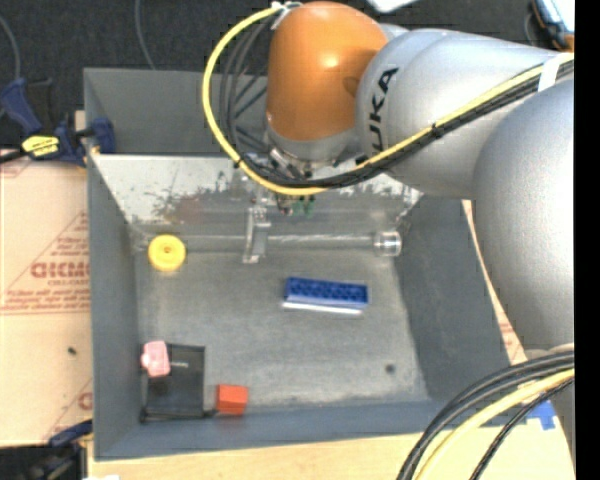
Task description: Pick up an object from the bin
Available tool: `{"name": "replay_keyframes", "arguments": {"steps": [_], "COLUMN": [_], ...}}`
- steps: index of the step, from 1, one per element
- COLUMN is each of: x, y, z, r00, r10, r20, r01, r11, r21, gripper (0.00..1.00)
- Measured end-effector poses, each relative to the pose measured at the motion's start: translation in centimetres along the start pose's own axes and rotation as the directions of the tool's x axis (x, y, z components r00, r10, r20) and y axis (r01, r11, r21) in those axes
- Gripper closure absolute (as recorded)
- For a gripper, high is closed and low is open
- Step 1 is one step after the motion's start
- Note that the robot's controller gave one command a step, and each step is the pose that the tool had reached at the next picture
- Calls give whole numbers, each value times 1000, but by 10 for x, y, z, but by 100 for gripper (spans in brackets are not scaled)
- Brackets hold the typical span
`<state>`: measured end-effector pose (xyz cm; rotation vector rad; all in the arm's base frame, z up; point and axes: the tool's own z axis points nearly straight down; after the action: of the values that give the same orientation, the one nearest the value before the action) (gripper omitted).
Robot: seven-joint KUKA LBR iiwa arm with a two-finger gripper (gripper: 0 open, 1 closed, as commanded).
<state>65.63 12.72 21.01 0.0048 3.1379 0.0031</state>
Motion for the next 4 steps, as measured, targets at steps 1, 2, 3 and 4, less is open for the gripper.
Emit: {"name": "replay_keyframes", "arguments": {"steps": [1,2,3,4], "x": [0,46,47,8], "y": [0,-72,-50,-136], "z": [0,36,59,137], "r00": [1000,998,996,987], "r10": [0,-65,-91,-160], "r20": [0,0,0,1], "r01": [0,65,91,160], "r11": [1000,998,996,987], "r21": [0,3,0,6], "gripper": [0,0,0,0]}}
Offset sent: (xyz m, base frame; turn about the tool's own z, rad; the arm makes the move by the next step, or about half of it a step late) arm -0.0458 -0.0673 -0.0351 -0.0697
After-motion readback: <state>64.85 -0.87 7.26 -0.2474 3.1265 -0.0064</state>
